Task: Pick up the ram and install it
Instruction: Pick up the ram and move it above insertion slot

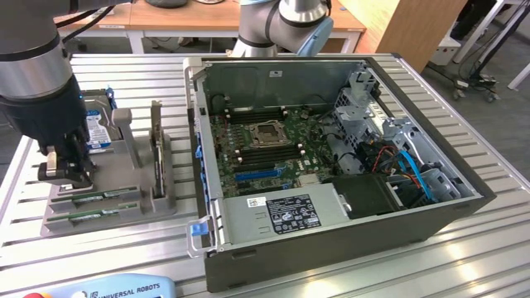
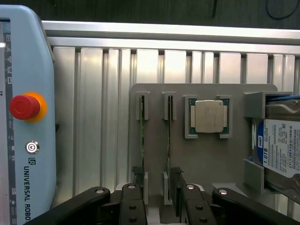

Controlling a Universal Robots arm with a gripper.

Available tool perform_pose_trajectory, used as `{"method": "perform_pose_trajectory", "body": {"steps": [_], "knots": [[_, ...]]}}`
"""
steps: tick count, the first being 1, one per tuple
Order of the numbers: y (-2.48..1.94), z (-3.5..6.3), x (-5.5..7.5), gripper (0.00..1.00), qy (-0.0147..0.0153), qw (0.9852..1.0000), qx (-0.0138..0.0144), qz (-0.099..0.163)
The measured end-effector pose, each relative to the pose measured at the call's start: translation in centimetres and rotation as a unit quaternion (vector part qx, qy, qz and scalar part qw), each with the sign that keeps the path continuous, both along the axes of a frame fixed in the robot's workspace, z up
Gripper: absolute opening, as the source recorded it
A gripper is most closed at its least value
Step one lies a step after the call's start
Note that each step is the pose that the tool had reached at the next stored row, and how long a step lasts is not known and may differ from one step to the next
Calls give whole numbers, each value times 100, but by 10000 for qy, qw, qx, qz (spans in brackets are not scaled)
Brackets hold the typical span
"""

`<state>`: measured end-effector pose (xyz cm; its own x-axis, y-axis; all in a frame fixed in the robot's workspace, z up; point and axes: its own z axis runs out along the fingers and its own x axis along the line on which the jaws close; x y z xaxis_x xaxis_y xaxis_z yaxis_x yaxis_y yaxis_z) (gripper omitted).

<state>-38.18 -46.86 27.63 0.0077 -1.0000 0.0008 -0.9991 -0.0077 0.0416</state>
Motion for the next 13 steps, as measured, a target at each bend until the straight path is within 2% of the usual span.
{"method": "perform_pose_trajectory", "body": {"steps": [6,10,11,12,13], "knots": [[0,-101,0,36,-1,10000,1,0],[0,-101,0,36,0,10000,0,0],[-2,-125,0,36,-1,10000,1,0],[-6,-234,0,36,0,10000,0,0],[-6,-238,0,36,1,10000,-1,0]]}}
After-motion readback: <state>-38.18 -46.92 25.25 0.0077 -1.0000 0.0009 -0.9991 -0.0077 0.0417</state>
